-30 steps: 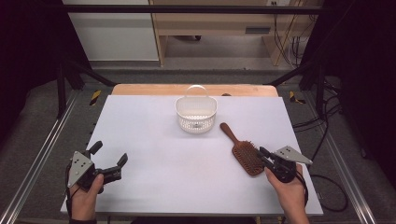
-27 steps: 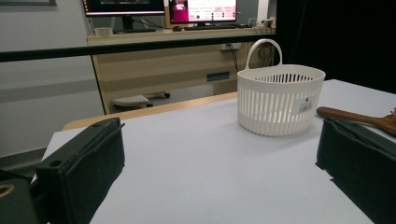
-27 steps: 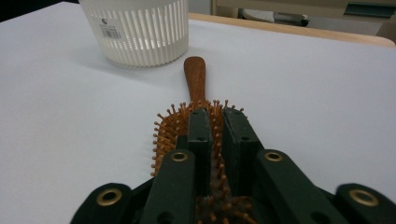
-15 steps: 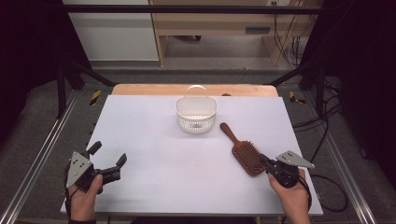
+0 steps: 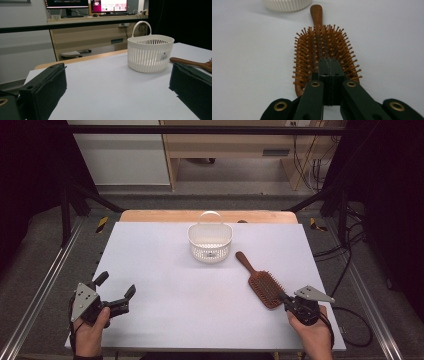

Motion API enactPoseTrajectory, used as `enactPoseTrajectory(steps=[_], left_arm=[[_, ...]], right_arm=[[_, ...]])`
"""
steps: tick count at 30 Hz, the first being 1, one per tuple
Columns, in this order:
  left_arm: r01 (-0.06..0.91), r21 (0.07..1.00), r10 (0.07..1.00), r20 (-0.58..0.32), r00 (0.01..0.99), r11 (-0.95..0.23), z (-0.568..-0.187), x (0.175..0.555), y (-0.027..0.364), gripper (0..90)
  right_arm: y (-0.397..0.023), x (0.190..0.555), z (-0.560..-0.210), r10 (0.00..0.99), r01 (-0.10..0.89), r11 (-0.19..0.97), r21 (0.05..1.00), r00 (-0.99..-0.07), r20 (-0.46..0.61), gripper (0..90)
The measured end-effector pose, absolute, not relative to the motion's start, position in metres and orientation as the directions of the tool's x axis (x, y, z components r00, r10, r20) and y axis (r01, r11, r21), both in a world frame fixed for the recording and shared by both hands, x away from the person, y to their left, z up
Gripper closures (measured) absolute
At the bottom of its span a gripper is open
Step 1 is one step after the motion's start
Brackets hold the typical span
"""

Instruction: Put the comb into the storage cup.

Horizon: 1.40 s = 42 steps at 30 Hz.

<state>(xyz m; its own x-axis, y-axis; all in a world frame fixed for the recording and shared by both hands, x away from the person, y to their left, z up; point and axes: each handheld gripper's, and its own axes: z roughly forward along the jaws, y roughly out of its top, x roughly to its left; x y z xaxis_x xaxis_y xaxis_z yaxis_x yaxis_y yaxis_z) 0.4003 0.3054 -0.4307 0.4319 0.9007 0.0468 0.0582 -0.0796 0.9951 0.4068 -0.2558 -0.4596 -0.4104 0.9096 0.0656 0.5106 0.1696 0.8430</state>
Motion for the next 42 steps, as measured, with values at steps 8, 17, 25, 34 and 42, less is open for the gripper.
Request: enactPoseTrajectory(steps=[8,17,25,34,42], left_arm=[[0.057,0.995,0.901,0.048,0.432,-0.08,-0.431,0.4,0.306,0.8],[0.057,0.995,0.9,0.049,0.432,-0.081,-0.431,0.4,0.305,0.9],[0.057,0.995,0.9,0.049,0.433,-0.082,-0.431,0.4,0.305,0.9],[0.059,0.994,0.898,0.053,0.437,-0.087,-0.431,0.401,0.304,0.9],[0.06,0.994,0.896,0.057,0.441,-0.093,-0.431,0.402,0.303,0.9]], right_arm=[[-0.256,0.407,-0.461,0.907,0.521,0.164,0.838,-0.413,0.079,90.0],[-0.254,0.409,-0.463,0.904,0.539,0.182,0.822,-0.421,0.076,90.0],[-0.257,0.412,-0.466,0.91,0.556,0.185,0.811,-0.409,0.073,90.0],[-0.267,0.427,-0.467,0.929,0.561,0.181,0.807,-0.367,0.047,90.0],[-0.274,0.44,-0.469,0.942,0.556,0.168,0.814,-0.335,0.034,90.0]])
